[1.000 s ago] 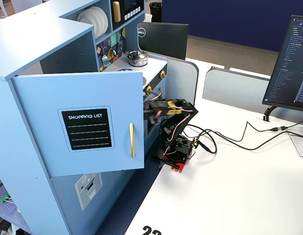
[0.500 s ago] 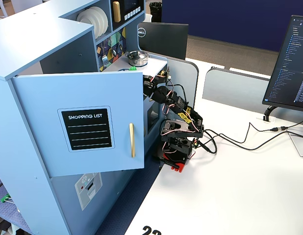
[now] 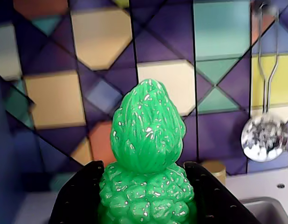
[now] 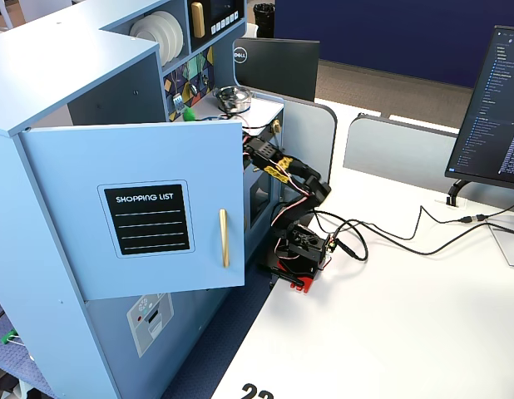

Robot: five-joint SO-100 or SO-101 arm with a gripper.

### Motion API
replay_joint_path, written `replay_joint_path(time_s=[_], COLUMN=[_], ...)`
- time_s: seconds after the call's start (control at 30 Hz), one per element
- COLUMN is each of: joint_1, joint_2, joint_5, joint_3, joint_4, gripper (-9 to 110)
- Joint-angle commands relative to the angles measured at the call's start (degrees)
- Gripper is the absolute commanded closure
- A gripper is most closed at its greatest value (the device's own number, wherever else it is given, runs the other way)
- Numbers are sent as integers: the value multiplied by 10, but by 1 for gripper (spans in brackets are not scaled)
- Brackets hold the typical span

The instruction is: Pick up the green pineapple from the left cabinet and place it in the gray recipient

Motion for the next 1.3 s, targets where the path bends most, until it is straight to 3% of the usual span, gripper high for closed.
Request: replay_joint_path(time_s=[0.0, 0.17, 0.23, 0.47, 0.73, 0.93, 1.03, 1.27], joint_1=[6, 21, 21, 23, 32, 26, 2, 2], joint_2=[-49, -87, -83, 105, 434, 486, 479, 348], joint_5=[-18, 1, 7, 11, -29, -20, 25, 47], joint_3=[-76, -107, -112, -41, 103, 264, 391, 624], joint_4=[-19, -18, -19, 136, 542, 690, 665, 386], gripper=[101, 70, 66, 78, 98, 101, 101, 101])
